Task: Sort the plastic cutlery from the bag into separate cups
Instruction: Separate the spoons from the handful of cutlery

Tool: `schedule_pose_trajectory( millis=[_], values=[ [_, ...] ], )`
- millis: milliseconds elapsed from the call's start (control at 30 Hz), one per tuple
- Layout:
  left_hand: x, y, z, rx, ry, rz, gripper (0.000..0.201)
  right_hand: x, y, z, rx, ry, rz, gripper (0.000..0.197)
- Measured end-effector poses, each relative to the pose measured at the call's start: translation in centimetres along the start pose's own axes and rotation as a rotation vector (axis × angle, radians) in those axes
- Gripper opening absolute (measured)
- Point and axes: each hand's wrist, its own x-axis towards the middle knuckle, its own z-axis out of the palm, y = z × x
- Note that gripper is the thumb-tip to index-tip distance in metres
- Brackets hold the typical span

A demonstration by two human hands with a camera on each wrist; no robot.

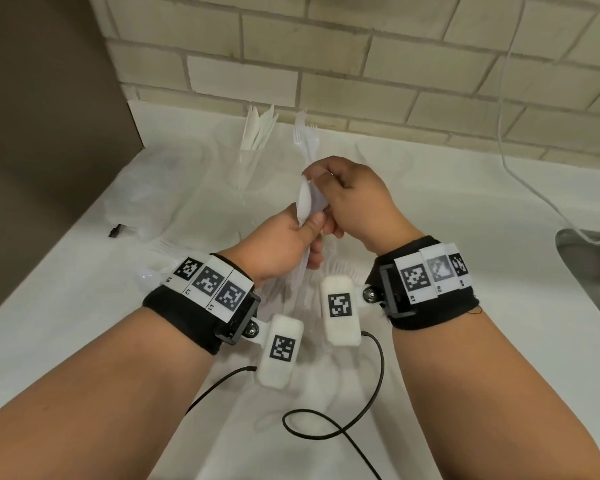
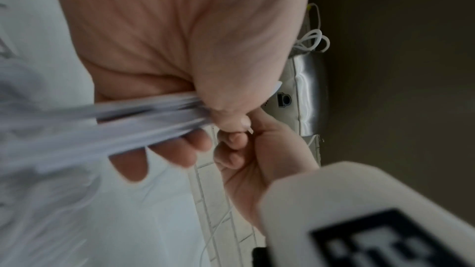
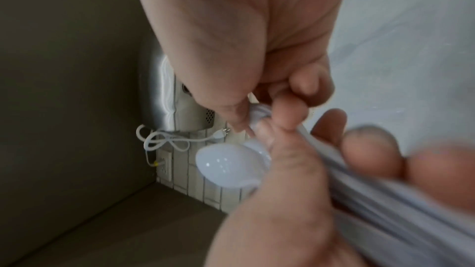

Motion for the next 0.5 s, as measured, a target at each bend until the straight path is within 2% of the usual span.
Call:
schedule_pose_trajectory(
  millis=[67,133,233,300,400,500],
  values=[
    [-0.1,0.0,-0.2,0.092,0.01,0.02,0.031,-0.4,-0.2,-0.5,0.117,-0.071,0.039,0.032],
    [0.0,0.1,-0.4,0.199,0.057,-0.015,0.031,-0.8,-0.5,-0.8,0.134,-0.137,0.055,0.04],
    [0.1,0.6,-0.3,0.298,0.103,-0.033,0.016,-0.9,-0.1,-0.6,-0.074,-0.176,-0.019,0.053],
    [0.1,0.8,-0.3,0.324,0.109,-0.03,0.009,-0.6,0.5,-0.3,-0.094,-0.147,-0.047,0.048],
    [-0.3,1.0,-0.5,0.314,0.114,-0.033,0.028,-0.4,1.0,0.0,-0.017,-0.157,-0.045,0.036],
    [-0.4,0.5,-0.5,0.309,0.11,-0.038,0.029,-0.4,0.9,0.2,0.005,-0.153,-0.01,0.034]
  ],
)
